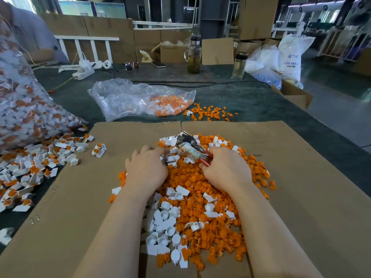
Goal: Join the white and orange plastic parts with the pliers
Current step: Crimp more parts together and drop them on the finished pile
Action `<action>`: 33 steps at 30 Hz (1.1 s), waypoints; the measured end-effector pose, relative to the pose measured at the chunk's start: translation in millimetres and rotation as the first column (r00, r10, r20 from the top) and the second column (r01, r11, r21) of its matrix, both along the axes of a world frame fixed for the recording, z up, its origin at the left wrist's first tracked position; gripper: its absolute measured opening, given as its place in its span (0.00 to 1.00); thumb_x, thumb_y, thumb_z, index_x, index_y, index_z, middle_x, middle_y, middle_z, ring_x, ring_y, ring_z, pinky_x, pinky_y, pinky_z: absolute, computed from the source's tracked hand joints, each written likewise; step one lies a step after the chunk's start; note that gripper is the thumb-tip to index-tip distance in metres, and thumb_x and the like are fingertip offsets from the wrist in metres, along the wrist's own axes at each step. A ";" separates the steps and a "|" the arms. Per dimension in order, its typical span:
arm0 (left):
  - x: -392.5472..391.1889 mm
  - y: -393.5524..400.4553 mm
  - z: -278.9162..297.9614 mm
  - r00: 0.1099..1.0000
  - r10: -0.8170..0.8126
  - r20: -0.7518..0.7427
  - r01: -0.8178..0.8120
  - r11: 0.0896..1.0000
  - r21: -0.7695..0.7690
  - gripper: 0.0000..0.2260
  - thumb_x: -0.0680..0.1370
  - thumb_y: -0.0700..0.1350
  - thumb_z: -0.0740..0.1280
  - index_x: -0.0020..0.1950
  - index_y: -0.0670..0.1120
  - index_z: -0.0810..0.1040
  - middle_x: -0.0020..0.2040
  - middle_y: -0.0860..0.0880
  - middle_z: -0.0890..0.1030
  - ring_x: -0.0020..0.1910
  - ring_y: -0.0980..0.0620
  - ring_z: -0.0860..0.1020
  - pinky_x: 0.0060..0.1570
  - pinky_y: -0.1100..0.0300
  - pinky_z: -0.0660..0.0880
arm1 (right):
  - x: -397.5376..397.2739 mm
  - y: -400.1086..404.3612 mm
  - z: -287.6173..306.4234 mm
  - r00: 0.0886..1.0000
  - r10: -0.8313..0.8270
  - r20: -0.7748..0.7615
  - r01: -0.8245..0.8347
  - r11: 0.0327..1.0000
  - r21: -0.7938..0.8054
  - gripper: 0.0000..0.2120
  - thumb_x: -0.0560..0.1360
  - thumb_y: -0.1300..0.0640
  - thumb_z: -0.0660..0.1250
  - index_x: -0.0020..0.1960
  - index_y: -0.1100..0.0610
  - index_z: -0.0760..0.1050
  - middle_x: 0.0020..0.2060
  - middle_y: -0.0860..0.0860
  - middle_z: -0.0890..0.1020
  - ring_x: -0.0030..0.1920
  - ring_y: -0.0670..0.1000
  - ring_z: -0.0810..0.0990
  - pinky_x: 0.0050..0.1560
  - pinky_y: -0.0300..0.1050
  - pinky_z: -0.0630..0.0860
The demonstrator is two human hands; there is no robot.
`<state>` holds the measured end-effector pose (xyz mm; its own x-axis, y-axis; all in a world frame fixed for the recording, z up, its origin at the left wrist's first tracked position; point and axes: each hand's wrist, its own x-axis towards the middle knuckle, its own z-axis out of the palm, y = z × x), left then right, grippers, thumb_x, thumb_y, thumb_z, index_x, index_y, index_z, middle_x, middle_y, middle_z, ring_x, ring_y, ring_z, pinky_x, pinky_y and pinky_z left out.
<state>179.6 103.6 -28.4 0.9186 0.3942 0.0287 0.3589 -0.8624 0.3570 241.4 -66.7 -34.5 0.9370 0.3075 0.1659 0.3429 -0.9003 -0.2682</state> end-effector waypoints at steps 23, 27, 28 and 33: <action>-1.9 -4.4 7.1 0.895 0.194 0.403 -0.052 0.940 -0.338 0.06 0.81 0.44 0.63 0.58 0.51 0.75 0.47 0.54 0.79 0.44 0.53 0.77 0.41 0.56 0.72 | -2.5 -2.2 11.5 1.000 -0.003 0.004 0.002 0.932 0.361 0.05 0.77 0.50 0.64 0.43 0.48 0.71 0.34 0.45 0.76 0.32 0.43 0.74 0.27 0.39 0.63; -1.6 -7.7 8.7 0.862 0.215 0.459 -0.011 0.913 -0.407 0.06 0.82 0.43 0.61 0.56 0.53 0.74 0.41 0.60 0.77 0.40 0.59 0.79 0.36 0.59 0.70 | -5.6 -0.5 13.5 0.999 0.032 -0.011 -0.024 0.906 0.423 0.07 0.77 0.50 0.65 0.41 0.50 0.73 0.34 0.46 0.78 0.32 0.45 0.76 0.28 0.39 0.65; -1.8 -9.1 8.6 0.861 0.212 0.462 0.001 0.908 -0.418 0.06 0.83 0.43 0.60 0.55 0.53 0.74 0.41 0.59 0.77 0.38 0.59 0.80 0.34 0.59 0.70 | -6.0 0.1 13.6 0.999 0.040 -0.017 -0.029 0.903 0.429 0.07 0.77 0.50 0.65 0.42 0.50 0.73 0.34 0.46 0.78 0.32 0.45 0.76 0.28 0.39 0.65; 0.4 -15.4 11.4 0.865 0.278 0.418 0.037 0.795 -0.605 0.08 0.85 0.45 0.56 0.53 0.51 0.75 0.43 0.52 0.78 0.28 0.59 0.81 0.26 0.64 0.73 | -7.0 2.4 14.8 0.996 0.093 -0.010 -0.080 0.903 0.421 0.07 0.77 0.49 0.66 0.50 0.51 0.75 0.42 0.48 0.78 0.39 0.48 0.77 0.33 0.39 0.69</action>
<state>180.0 88.2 -17.0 0.7946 0.5844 0.1647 0.1002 -0.3938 0.9137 234.4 -64.3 -19.7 0.9163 0.2951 0.2709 0.4006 -0.6691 -0.6260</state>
